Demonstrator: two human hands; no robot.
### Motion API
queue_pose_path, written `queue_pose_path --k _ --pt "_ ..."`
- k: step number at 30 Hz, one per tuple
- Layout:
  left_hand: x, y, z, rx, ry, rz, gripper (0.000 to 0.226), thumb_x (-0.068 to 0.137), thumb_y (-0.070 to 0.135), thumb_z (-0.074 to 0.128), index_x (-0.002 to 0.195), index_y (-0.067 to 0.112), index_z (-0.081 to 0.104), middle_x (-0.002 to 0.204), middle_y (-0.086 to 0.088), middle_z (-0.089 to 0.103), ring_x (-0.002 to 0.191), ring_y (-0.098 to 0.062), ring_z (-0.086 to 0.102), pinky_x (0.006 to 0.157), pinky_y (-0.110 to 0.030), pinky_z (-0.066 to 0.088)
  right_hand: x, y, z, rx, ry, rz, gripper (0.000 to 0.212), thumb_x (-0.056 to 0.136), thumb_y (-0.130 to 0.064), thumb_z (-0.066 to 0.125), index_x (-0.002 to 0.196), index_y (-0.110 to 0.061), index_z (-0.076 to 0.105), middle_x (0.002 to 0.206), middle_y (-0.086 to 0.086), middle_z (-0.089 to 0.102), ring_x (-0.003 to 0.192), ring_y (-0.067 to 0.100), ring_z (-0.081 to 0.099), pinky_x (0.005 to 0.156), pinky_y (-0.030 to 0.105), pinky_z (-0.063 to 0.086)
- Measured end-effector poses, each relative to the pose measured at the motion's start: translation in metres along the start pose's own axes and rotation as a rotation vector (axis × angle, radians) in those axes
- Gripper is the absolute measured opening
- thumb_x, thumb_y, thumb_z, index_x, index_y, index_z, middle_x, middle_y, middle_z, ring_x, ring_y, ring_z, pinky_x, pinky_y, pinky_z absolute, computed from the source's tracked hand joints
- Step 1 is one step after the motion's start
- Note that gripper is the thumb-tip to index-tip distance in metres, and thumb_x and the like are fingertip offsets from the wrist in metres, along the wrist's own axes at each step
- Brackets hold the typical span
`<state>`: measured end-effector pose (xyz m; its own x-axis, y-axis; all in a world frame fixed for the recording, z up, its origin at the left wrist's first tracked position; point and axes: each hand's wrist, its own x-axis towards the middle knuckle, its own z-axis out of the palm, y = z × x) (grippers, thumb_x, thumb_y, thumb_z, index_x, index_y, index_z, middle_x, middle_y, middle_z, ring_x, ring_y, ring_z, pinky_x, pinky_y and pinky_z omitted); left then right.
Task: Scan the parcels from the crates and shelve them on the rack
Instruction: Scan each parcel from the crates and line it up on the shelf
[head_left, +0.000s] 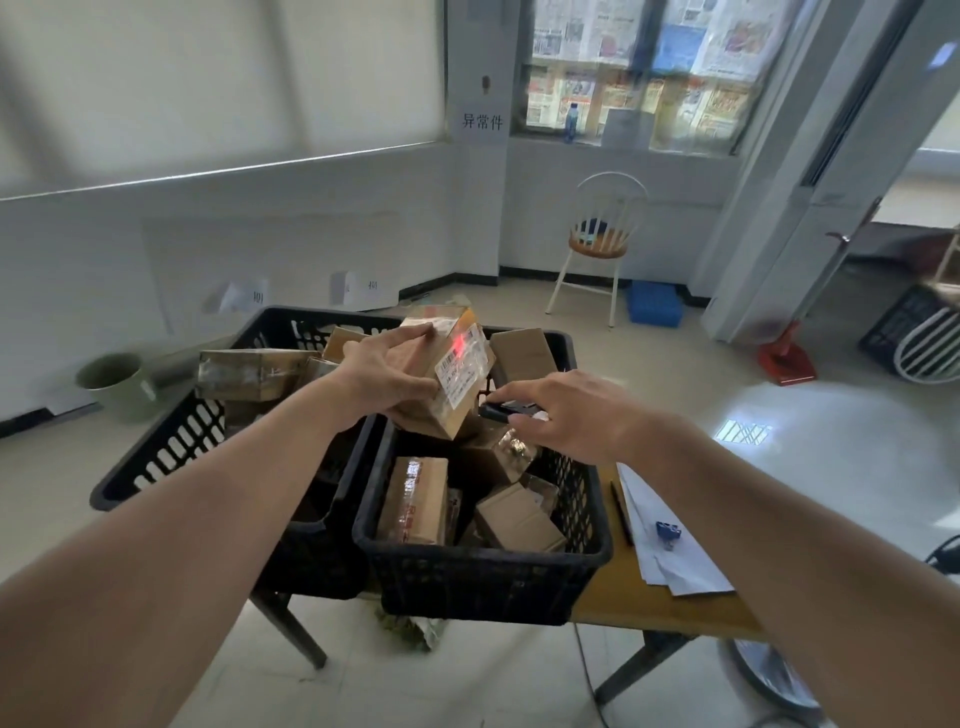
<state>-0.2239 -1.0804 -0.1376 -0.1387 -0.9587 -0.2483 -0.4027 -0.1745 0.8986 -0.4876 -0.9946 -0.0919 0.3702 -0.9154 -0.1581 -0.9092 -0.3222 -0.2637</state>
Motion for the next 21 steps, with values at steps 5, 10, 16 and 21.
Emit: queue_pose_path --k 5,10,16,21 --pt "-0.007 0.008 -0.004 0.164 0.107 0.185 0.091 0.069 0.022 0.097 0.15 0.037 0.057 0.144 -0.006 0.051 0.12 -0.026 0.06 0.084 -0.031 0.061 -0.001 -0.001 -0.004 -0.02 -0.022 -0.008 0.043 0.109 -0.049 0.049 0.151 -0.054 0.045 0.138 -0.005 0.064 0.098 0.009 0.062 0.09 0.036 0.054" --pt "-0.008 0.014 -0.007 0.223 0.151 0.223 0.078 0.074 0.023 0.095 0.143 0.033 0.062 0.134 0.0 0.056 0.117 -0.024 0.06 0.074 -0.022 0.053 -0.002 -0.005 -0.005 -0.025 -0.039 -0.002 0.042 0.109 -0.049 0.05 0.15 -0.053 0.046 0.137 -0.005 0.065 0.093 0.006 0.065 0.091 0.037 0.057" --pt "-0.006 0.017 -0.012 0.265 0.167 0.209 0.076 0.074 0.027 0.096 0.141 0.037 0.064 0.128 0.0 0.057 0.111 -0.023 0.063 0.087 -0.033 0.058 -0.001 -0.008 -0.006 -0.041 -0.025 -0.004 0.043 0.108 -0.05 0.051 0.15 -0.054 0.046 0.139 -0.005 0.065 0.093 0.009 0.066 0.092 0.04 0.058" --pt "-0.001 0.016 -0.016 0.297 0.157 0.205 0.077 0.069 0.033 0.097 0.139 0.04 0.066 0.132 0.0 0.059 0.112 -0.024 0.064 0.094 -0.042 0.061 0.0 -0.008 -0.006 -0.083 -0.024 0.01 0.042 0.107 -0.052 0.05 0.148 -0.055 0.046 0.135 -0.003 0.067 0.094 0.013 0.068 0.092 0.042 0.059"
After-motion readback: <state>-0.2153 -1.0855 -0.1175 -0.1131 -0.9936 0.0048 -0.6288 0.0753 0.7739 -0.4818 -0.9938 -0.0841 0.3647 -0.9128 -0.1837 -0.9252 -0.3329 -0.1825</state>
